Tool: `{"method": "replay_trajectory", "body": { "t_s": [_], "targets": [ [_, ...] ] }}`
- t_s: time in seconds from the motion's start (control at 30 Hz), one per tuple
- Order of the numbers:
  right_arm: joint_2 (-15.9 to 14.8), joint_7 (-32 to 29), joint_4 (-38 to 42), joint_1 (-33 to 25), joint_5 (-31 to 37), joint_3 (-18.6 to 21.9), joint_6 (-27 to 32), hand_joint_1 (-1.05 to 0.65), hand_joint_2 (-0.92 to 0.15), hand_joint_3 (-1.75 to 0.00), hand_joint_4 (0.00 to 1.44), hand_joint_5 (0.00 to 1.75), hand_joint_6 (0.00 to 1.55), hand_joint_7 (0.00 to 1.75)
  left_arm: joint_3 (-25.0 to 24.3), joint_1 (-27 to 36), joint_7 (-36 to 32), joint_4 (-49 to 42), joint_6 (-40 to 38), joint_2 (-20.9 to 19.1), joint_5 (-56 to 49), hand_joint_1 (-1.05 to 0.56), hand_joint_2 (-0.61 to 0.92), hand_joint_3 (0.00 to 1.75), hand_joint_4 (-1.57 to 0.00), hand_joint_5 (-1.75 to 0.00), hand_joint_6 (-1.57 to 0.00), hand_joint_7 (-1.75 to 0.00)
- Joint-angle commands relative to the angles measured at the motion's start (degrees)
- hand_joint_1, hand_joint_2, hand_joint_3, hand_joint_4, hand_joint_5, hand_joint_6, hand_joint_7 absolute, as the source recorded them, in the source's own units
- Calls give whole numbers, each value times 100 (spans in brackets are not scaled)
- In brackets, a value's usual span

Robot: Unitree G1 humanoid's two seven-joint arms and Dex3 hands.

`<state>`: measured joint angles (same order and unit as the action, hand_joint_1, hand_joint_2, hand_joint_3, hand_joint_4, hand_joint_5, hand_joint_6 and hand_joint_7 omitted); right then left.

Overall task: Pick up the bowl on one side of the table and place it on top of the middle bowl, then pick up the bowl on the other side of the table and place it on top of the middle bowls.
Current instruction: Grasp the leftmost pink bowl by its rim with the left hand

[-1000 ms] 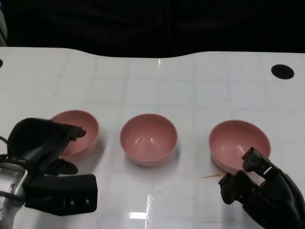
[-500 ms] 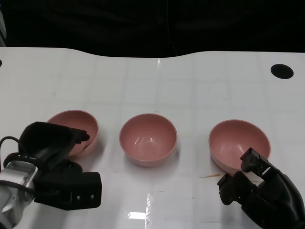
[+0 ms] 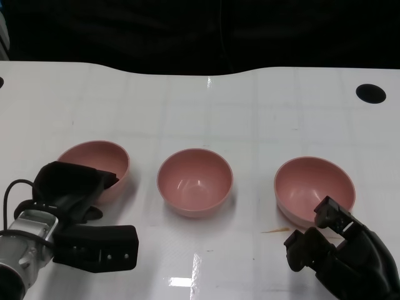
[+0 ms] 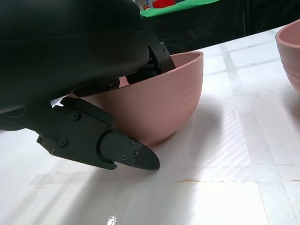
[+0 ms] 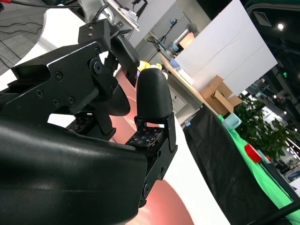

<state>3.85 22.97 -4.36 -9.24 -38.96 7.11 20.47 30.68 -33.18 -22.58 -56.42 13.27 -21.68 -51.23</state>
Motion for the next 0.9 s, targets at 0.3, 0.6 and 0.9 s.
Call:
{"method": "replay_trajectory", "body": {
  "t_s": [0.3,0.6,0.9],
  "targets": [
    [-11,-29,-109,-35,66,32,-86,1,-63,-128,88,175,67,171,40,-53,-167,-159,238,-21,297,-15,92,18,-90,-5,-92,-4],
    [-6,-25,-110,-34,73,36,-83,1,-64,-128,88,175,67,172,81,-60,-175,-163,234,-30,338,-15,92,18,-90,-4,-93,-3],
    [-30,1,-9,43,47,90,-47,1,-66,-126,87,175,65,172,-398,225,-448,1166,735,-459,628,4,90,3,-65,-174,-55,-167]
  ]
}}
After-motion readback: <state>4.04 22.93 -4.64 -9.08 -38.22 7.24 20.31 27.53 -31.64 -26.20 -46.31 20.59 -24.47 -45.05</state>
